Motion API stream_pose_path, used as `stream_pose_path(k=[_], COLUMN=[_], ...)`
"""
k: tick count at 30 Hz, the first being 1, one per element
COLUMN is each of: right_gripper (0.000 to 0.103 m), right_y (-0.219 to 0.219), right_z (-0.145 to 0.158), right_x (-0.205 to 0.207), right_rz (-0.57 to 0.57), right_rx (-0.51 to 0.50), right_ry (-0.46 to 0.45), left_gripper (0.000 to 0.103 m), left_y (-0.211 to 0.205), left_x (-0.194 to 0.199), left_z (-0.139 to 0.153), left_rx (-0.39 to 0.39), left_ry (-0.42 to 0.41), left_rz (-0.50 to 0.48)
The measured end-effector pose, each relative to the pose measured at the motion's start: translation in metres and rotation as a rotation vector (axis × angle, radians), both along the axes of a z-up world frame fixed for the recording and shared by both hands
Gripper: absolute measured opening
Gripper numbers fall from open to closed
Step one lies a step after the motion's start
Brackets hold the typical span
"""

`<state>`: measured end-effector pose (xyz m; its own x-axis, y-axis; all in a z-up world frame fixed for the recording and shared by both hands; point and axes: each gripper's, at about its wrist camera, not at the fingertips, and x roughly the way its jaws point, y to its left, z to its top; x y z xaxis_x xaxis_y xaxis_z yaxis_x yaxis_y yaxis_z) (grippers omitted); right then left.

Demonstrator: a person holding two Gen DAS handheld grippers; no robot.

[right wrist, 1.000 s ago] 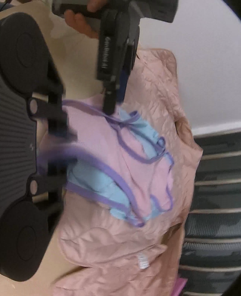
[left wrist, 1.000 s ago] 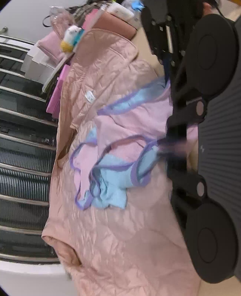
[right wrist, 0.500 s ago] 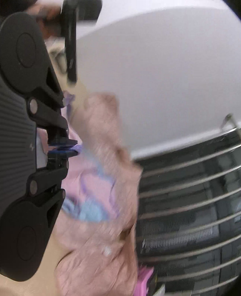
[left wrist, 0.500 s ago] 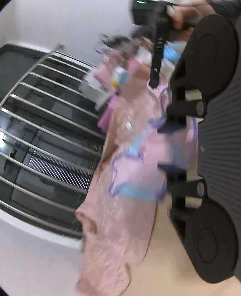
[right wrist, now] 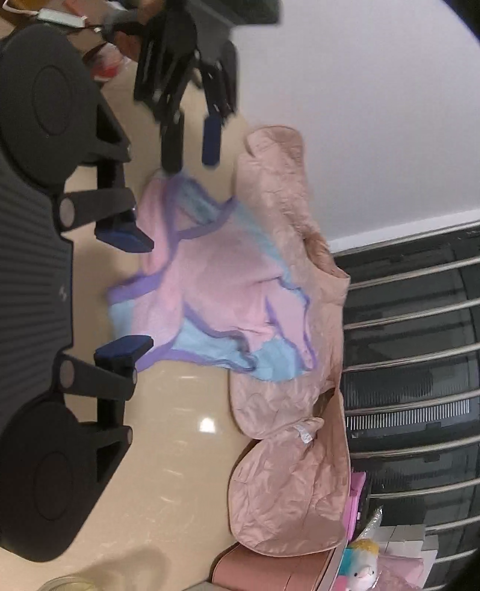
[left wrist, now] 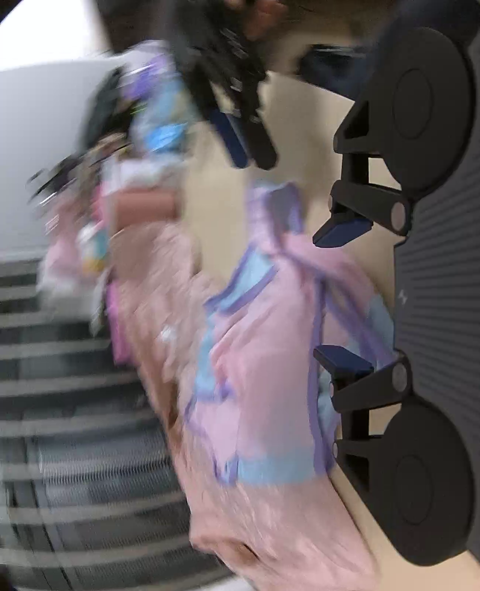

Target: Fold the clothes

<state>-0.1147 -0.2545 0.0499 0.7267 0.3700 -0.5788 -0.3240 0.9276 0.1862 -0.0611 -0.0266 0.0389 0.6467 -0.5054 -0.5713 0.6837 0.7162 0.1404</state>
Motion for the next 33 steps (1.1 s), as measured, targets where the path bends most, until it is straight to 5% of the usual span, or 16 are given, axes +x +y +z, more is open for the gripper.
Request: stream_pose_path(k=[5, 7, 9, 11, 12, 15, 19, 21, 22, 24, 29, 31, 32, 33], right_gripper=[0.048, 0.048, 0.048, 0.048, 0.047, 0.001, 0.002, 0.003, 0.011, 0.031, 0.033, 0.033, 0.033, 0.03], right_y=[0.009, 0.014, 0.023, 0.034, 0.04, 0.056, 0.055, 0.055, 0.056, 0.06, 0.074, 0.078, 0.078, 0.079], right_z=[-0.014, -0.016, -0.019, -0.024, -0.027, -0.034, -0.028, -0.027, -0.027, -0.028, -0.034, -0.036, -0.036, -0.037], right_x=[-0.005, -0.001, 0.004, 0.008, 0.012, 0.019, 0.014, 0.009, 0.008, 0.007, 0.016, 0.021, 0.024, 0.028], right_rz=[0.024, -0.01, -0.022, -0.025, -0.031, -0.094, -0.141, -0.112, -0.093, -0.048, -0.005, -0.01, -0.016, -0.022], right_rx=[-0.017, -0.042, -0.08, -0.119, -0.132, -0.225, -0.215, -0.227, -0.238, -0.257, -0.31, -0.332, -0.339, -0.346], right_ry=[0.018, -0.005, -0.036, -0.063, -0.06, -0.085, -0.141, -0.157, -0.162, -0.159, -0.146, -0.141, -0.136, -0.131], left_gripper=[0.059, 0.047, 0.02, 0.002, 0.002, 0.002, 0.016, 0.046, 0.047, 0.047, 0.046, 0.027, 0.008, 0.007], left_y=[-0.013, 0.0, 0.011, 0.012, 0.012, 0.017, 0.019, 0.02, 0.021, 0.019, 0.017, 0.018, 0.018, 0.018], left_x=[0.021, 0.022, 0.02, 0.013, 0.008, -0.001, -0.018, -0.022, -0.023, -0.022, -0.002, 0.002, 0.004, 0.005], left_z=[-0.018, -0.017, -0.011, -0.008, -0.007, -0.004, -0.006, -0.009, -0.011, -0.015, -0.025, -0.023, -0.021, -0.019], left_rx=[0.089, 0.049, -0.003, 0.021, 0.037, 0.003, 0.018, 0.045, 0.06, 0.096, 0.153, 0.151, 0.152, 0.139], left_ry=[0.033, 0.048, 0.035, -0.063, -0.127, -0.182, -0.17, -0.159, -0.153, -0.144, -0.062, -0.054, -0.048, -0.069], left_rz=[0.017, 0.073, 0.112, 0.202, 0.266, 0.417, 0.426, 0.401, 0.385, 0.354, 0.306, 0.294, 0.291, 0.322])
